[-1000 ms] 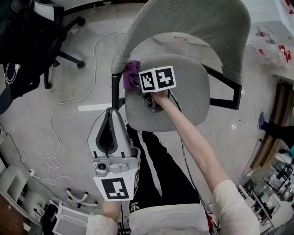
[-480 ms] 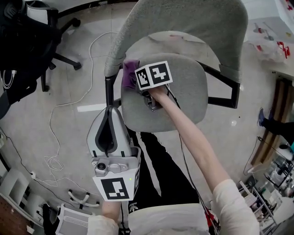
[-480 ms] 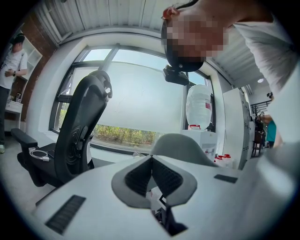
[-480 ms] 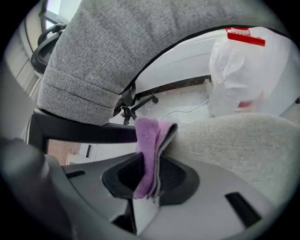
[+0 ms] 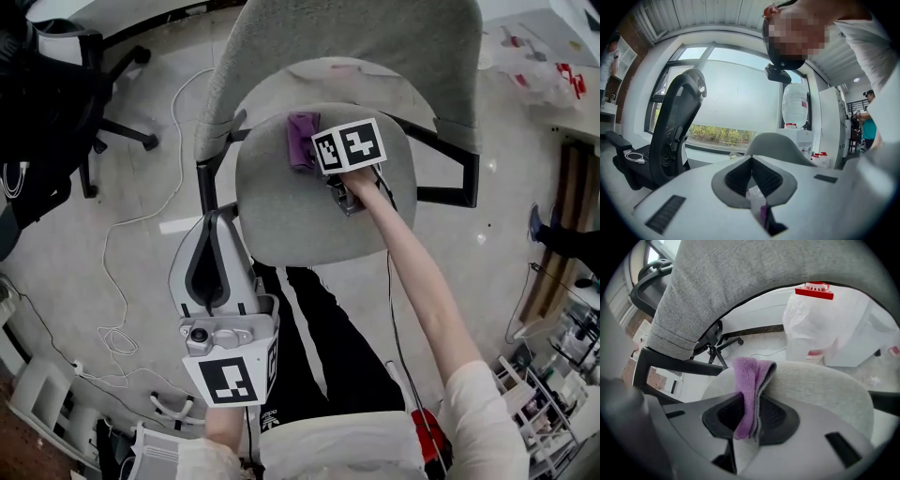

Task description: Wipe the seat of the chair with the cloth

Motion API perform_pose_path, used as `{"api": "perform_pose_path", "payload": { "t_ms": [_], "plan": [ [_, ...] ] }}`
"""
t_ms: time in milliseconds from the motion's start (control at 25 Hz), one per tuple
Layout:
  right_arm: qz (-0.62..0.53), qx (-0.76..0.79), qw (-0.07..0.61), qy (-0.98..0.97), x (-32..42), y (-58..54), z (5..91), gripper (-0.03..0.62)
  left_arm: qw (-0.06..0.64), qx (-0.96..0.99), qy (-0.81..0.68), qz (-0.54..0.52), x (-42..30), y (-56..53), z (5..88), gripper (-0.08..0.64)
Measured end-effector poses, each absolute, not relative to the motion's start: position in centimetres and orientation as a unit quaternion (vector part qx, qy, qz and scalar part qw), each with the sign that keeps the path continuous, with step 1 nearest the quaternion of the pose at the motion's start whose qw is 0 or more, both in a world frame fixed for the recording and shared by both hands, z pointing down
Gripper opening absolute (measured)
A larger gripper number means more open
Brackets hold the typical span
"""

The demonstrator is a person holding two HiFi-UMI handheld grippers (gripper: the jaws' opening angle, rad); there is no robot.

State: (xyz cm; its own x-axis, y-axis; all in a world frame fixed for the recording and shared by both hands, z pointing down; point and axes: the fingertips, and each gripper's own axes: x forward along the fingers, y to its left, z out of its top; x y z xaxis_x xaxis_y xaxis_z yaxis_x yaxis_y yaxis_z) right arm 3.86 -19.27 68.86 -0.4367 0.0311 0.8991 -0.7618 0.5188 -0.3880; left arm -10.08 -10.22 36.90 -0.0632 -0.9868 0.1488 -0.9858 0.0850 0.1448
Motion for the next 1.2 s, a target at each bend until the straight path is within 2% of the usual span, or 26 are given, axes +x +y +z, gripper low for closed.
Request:
{"api": "perform_pose_path", "payload": {
  "t_ms": [560, 760, 1040, 1120, 1200],
  "plan": [
    [0.395, 0.361, 0.497, -0.683, 19.4, -24.9, 68.2, 0.091, 0.103, 0.703, -0.703, 0.022, -7.8, -10.7, 37.3, 0.012],
    [0.367, 0.391, 0.526, -0.660, 23.2, -26.2, 67.9, 0.091, 0.101, 0.708, -0.699, 0.024, -7.7, -10.8, 37.6, 0.012],
    [0.325, 0.437, 0.555, -0.629, 25.8, -26.9, 67.3, 0.091, 0.096, 0.700, -0.707, 0.022, -8.5, -10.2, 37.1, 0.012],
    [0.319, 0.448, 0.542, -0.635, 25.5, -26.7, 66.0, 0.091, 0.090, 0.696, -0.712, 0.020, -9.4, -9.7, 36.7, 0.012],
    [0.332, 0.423, 0.508, -0.673, 22.0, -25.0, 63.9, 0.091, 0.087, 0.686, -0.722, 0.021, -10.8, -9.0, 36.6, 0.012]
  ]
}}
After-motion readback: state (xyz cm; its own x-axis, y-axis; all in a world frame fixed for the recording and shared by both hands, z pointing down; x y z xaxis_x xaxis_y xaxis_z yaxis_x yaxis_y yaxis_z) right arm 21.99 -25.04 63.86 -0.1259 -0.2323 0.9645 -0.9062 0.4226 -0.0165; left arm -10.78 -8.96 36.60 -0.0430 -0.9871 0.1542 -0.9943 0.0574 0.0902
